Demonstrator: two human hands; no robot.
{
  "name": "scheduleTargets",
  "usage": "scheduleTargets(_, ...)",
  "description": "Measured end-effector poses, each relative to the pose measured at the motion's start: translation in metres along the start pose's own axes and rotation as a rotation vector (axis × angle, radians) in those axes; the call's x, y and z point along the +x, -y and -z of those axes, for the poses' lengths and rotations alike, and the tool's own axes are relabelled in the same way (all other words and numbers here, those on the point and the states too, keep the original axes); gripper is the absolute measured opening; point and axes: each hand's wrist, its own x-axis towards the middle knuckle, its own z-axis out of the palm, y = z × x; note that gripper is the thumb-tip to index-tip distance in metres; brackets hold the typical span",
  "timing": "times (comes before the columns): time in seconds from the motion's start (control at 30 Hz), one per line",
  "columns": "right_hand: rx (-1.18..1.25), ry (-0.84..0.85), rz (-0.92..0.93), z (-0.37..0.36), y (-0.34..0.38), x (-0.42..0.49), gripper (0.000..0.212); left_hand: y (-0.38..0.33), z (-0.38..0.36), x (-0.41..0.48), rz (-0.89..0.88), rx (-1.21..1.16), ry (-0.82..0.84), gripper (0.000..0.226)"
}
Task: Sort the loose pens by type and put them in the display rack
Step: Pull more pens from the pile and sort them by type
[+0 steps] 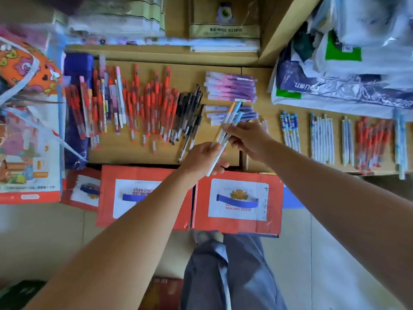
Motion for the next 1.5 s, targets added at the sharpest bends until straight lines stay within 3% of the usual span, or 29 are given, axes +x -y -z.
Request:
scheduleTargets(0.17,0.159,-0.102,-0.006,0.048,-0.009,-0.031,0.017,-0.007,-0.045,-0.002,0.036,0.027,0.142,0.026)
scheduleTargets(0.3,0.051,0.001,-0.025,0.094,-0.031,-0.045,0.019,-0.014,-0.087,0.003,0.053,0.057,0.176,0.024)
scheduleTargets(0.4,0.008,-0.018,-0.046,0.13,-0.042,-0.054,0.015,-0.019,-0.122,0.008,0.096,0.06,0.201,0.022)
scheduleTargets(0.5,0.045,-0.086,-0.027,0.171,-0.043,-0.062,0.008,-0.022,-0.156,0.021,0.038,0.172,0.096,0.02)
scheduleTargets(0.57,0.066,-0.148,-0.026,0.204,-0.04,-0.064,0.015,-0.025,-0.177,0.032,-0.015,0.247,0.0,0.034)
scheduleTargets(0.67,-0.02,-0.175,-0.022,0.261,-0.039,-0.068,0.007,-0.036,-0.214,0.047,-0.04,0.298,-0.071,0.031)
scheduleTargets(0.87,-0.284,-0.347,-0.014,0.382,-0.043,-0.077,0.021,-0.071,-0.308,0.07,0.019,0.241,-0.039,0.024)
scheduleTargets(0.97,-0.408,-0.408,-0.051,0.437,-0.044,-0.077,0.009,-0.084,-0.352,0.083,0.004,0.271,0.003,0.025)
scheduleTargets(1.07,-0.575,-0.451,-0.095,0.481,-0.045,-0.072,0.036,-0.094,-0.385,0.097,-0.022,0.312,-0.017,0.027)
scheduleTargets(1.17,-0.688,-0.455,-0.095,0.505,-0.049,-0.06,0.045,-0.099,-0.406,0.108,-0.047,0.279,-0.058,0.026)
scheduleTargets(1.5,-0.791,-0.5,0.008,0.519,-0.059,-0.027,0.033,-0.09,-0.429,0.134,-0.025,0.245,-0.065,0.022)
